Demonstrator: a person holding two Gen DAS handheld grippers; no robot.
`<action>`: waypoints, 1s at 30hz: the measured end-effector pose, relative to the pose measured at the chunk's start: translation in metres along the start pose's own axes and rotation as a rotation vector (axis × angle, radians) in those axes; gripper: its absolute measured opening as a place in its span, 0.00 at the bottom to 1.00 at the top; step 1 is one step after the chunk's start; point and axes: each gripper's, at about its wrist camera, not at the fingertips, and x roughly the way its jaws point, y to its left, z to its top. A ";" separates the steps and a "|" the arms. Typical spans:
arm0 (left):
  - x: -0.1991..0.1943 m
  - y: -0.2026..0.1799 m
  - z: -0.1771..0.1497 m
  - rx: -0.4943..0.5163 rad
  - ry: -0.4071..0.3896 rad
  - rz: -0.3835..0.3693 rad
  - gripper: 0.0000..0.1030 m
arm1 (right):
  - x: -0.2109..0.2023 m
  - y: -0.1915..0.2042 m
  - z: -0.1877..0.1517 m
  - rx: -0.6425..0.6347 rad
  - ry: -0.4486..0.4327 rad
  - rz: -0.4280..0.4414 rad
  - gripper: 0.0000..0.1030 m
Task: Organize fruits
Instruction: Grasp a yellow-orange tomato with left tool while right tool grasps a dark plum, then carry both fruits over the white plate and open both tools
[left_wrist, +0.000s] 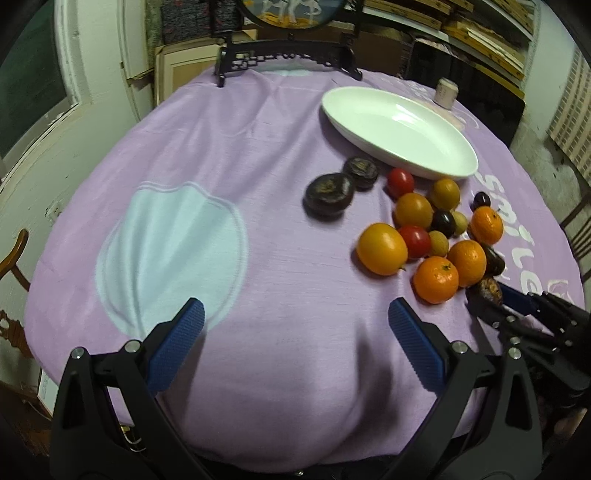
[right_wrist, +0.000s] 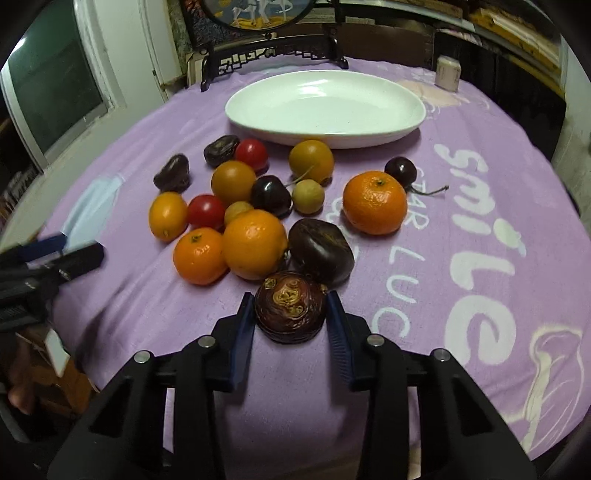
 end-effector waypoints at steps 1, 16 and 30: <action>0.003 -0.003 0.001 0.007 0.004 -0.002 0.98 | -0.004 -0.003 -0.001 0.009 -0.002 0.005 0.38; 0.053 -0.045 0.035 0.068 0.011 -0.155 0.38 | -0.018 -0.032 -0.017 0.049 -0.001 -0.046 0.38; 0.005 -0.042 0.065 0.071 -0.064 -0.219 0.38 | -0.035 -0.037 0.033 0.018 -0.098 0.008 0.39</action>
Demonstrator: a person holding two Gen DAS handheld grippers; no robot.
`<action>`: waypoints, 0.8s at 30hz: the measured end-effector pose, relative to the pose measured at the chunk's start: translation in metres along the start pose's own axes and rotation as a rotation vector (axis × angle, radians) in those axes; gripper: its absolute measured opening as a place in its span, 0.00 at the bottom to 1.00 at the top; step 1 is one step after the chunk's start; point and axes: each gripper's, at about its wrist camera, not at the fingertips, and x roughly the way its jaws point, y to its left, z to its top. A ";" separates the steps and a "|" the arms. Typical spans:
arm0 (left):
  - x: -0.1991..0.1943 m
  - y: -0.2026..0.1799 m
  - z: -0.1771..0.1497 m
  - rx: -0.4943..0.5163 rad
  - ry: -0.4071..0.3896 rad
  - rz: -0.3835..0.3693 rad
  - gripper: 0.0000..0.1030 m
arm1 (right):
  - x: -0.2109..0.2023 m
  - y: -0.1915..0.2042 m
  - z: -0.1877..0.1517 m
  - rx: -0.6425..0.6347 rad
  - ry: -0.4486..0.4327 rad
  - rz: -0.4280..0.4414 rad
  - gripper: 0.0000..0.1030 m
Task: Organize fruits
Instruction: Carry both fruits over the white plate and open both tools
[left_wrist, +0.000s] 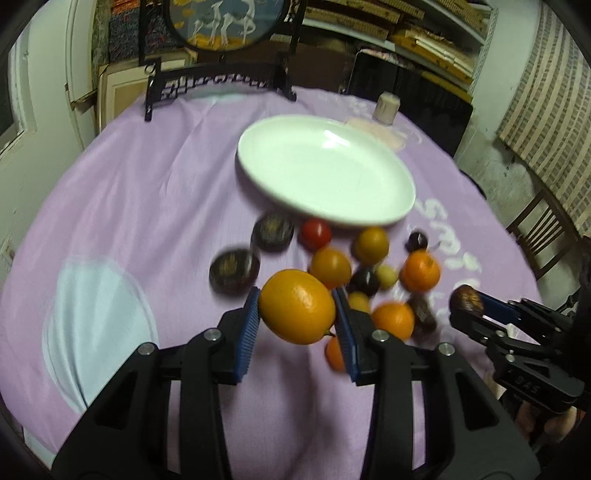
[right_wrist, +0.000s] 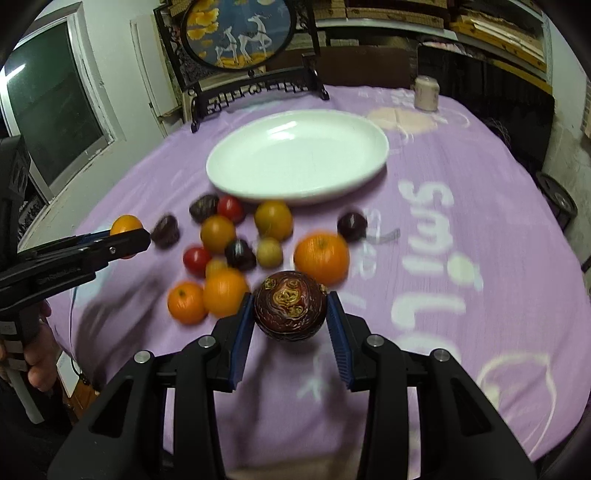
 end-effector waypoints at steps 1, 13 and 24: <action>0.002 0.000 0.013 0.002 -0.007 0.006 0.38 | 0.003 -0.001 0.014 -0.013 -0.009 0.005 0.39; 0.159 0.011 0.188 -0.080 0.102 0.035 0.38 | 0.156 -0.047 0.198 0.002 0.091 -0.051 0.38; 0.160 0.018 0.195 -0.097 0.054 0.029 0.65 | 0.178 -0.066 0.213 0.055 0.083 -0.092 0.63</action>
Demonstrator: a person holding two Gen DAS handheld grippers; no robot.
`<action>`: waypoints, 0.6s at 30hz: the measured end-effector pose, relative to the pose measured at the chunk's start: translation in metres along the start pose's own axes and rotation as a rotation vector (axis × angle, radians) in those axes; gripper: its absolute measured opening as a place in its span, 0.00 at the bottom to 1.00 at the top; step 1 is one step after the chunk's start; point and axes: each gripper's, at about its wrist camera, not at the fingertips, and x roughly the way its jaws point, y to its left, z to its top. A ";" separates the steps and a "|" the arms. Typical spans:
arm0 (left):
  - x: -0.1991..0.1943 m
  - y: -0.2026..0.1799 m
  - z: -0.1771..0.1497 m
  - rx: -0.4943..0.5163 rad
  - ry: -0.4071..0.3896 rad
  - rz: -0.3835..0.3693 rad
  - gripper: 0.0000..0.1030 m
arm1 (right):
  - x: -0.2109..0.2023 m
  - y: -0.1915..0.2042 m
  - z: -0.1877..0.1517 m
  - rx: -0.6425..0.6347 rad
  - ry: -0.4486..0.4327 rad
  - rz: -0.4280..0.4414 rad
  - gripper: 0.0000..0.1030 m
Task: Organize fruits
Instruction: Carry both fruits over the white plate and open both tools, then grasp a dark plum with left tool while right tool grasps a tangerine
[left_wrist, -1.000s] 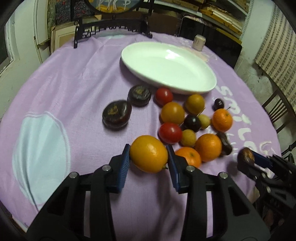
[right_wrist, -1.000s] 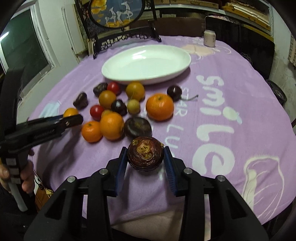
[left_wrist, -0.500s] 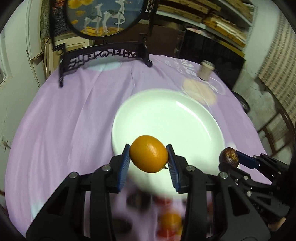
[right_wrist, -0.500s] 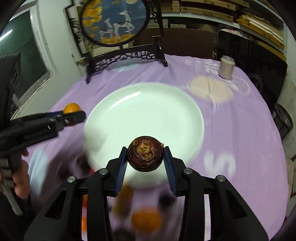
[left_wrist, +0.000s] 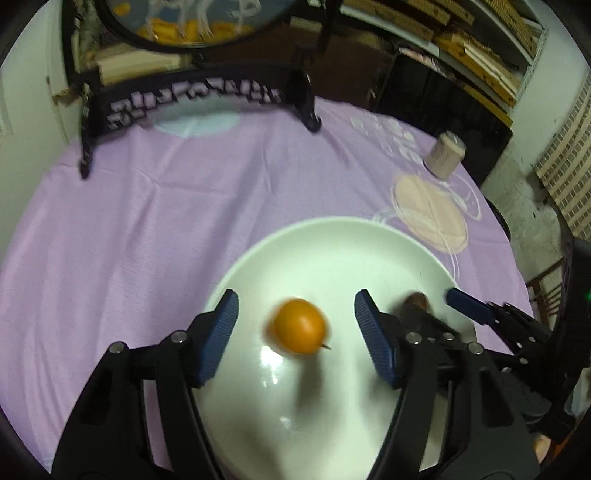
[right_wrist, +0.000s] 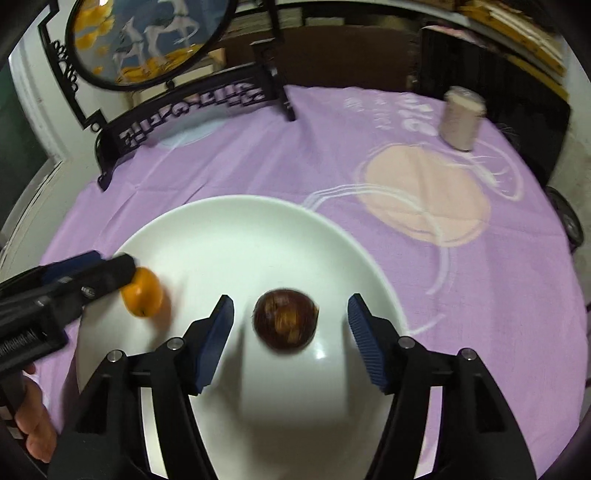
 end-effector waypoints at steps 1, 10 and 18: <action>-0.005 0.000 -0.001 -0.001 -0.009 -0.006 0.65 | -0.008 -0.001 -0.001 0.005 -0.018 0.001 0.63; -0.124 0.008 -0.118 0.063 -0.210 0.015 0.78 | -0.150 -0.006 -0.142 0.012 -0.261 -0.054 0.71; -0.138 0.018 -0.214 0.123 -0.061 -0.013 0.78 | -0.149 0.011 -0.218 -0.004 -0.094 0.051 0.71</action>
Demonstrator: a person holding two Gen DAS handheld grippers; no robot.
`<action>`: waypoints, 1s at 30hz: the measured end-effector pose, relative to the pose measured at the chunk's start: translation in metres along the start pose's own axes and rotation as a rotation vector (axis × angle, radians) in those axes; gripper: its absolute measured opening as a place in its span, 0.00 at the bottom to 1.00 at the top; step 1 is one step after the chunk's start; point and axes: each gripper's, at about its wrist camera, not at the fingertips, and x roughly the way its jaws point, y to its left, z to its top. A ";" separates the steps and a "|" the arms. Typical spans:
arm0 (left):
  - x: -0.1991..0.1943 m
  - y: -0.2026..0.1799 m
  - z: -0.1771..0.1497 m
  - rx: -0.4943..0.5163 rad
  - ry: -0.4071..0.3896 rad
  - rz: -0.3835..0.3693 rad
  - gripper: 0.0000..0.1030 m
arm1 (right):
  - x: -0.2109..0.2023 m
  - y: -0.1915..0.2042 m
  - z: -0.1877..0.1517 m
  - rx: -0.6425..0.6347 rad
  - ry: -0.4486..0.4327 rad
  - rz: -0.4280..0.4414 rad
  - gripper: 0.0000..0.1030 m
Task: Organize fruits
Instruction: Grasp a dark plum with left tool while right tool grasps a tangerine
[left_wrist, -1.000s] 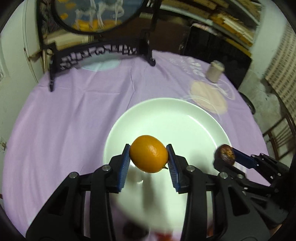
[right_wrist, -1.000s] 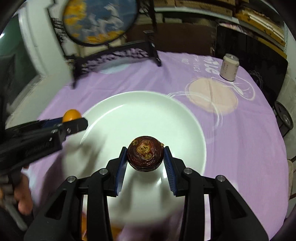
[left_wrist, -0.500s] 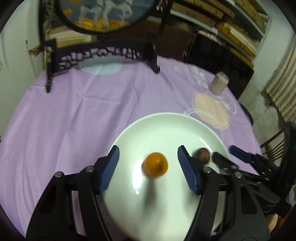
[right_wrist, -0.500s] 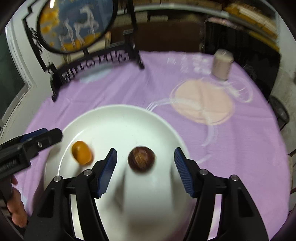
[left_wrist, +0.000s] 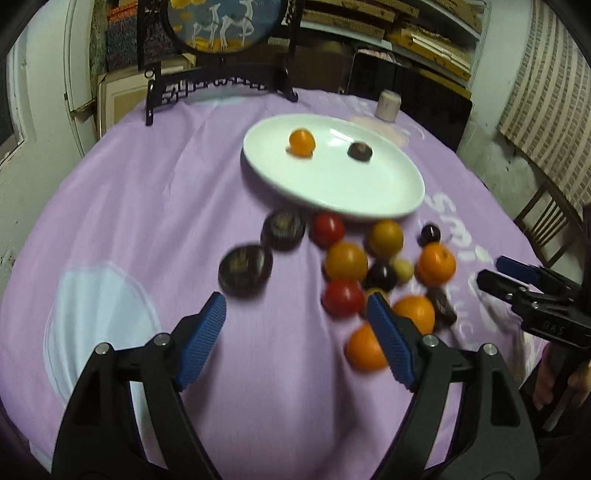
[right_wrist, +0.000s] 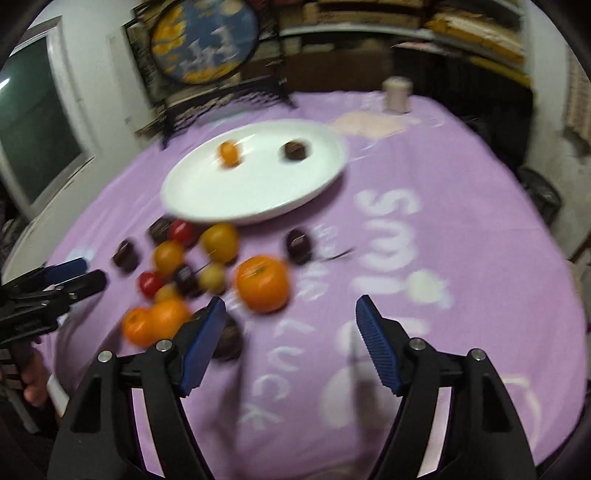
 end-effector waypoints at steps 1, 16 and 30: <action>0.000 0.001 -0.001 -0.006 0.004 -0.001 0.78 | 0.006 0.004 0.000 -0.006 0.012 -0.002 0.71; -0.007 0.022 -0.010 -0.031 0.009 0.079 0.78 | 0.032 0.004 0.006 -0.001 0.066 0.008 0.42; 0.063 0.020 0.022 -0.022 0.074 0.092 0.40 | 0.002 0.002 -0.013 0.013 0.058 0.038 0.42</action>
